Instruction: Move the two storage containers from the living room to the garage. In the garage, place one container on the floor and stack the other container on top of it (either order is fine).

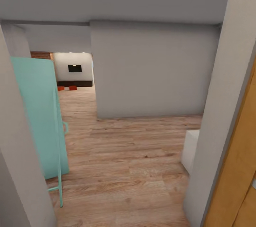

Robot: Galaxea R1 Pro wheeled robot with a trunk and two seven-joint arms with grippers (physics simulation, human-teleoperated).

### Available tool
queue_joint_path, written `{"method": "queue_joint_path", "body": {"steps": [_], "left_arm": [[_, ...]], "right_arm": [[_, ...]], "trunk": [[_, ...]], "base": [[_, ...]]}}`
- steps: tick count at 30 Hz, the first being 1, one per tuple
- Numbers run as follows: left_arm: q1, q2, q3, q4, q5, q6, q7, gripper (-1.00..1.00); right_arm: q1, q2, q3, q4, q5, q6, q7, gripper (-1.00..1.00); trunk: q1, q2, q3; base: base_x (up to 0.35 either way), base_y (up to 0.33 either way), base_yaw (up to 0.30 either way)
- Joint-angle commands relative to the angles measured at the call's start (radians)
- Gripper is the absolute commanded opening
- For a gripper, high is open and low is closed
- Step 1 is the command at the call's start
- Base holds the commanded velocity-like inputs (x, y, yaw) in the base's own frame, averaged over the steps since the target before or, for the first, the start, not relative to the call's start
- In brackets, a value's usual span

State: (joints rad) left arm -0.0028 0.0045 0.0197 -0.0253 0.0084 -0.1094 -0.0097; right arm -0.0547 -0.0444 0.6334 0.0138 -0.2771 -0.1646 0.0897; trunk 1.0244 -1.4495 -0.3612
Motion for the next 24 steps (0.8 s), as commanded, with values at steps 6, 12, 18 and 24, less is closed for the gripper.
{"method": "queue_joint_path", "body": {"steps": [6,12,18,24], "left_arm": [[0.0,0.0,0.002,0.0,0.001,-0.003,-0.001,1.0],[0.0,-0.001,0.002,0.0,0.001,-0.003,-0.001,1.0],[0.0,-0.001,0.002,0.0,0.001,-0.003,-0.001,1.0],[0.0,-0.001,0.002,0.001,0.001,-0.003,-0.002,1.0]], "right_arm": [[-0.001,0.0,0.007,0.002,-0.01,-0.004,0.005,1.0],[-0.001,0.0,0.006,0.002,-0.01,-0.004,0.005,1.0],[-0.001,-0.004,0.007,0.002,-0.009,-0.006,0.005,1.0],[-0.001,-0.006,0.007,0.002,-0.008,-0.003,0.005,1.0]], "trunk": [[0.001,-0.001,-0.001],[0.001,-0.001,-0.001],[0.001,-0.001,-0.001],[0.001,-0.001,-0.001]], "base": [[0.321,0.0,0.0],[0.321,0.0,0.0],[0.321,0.0,0.0],[0.321,0.0,0.0]]}}
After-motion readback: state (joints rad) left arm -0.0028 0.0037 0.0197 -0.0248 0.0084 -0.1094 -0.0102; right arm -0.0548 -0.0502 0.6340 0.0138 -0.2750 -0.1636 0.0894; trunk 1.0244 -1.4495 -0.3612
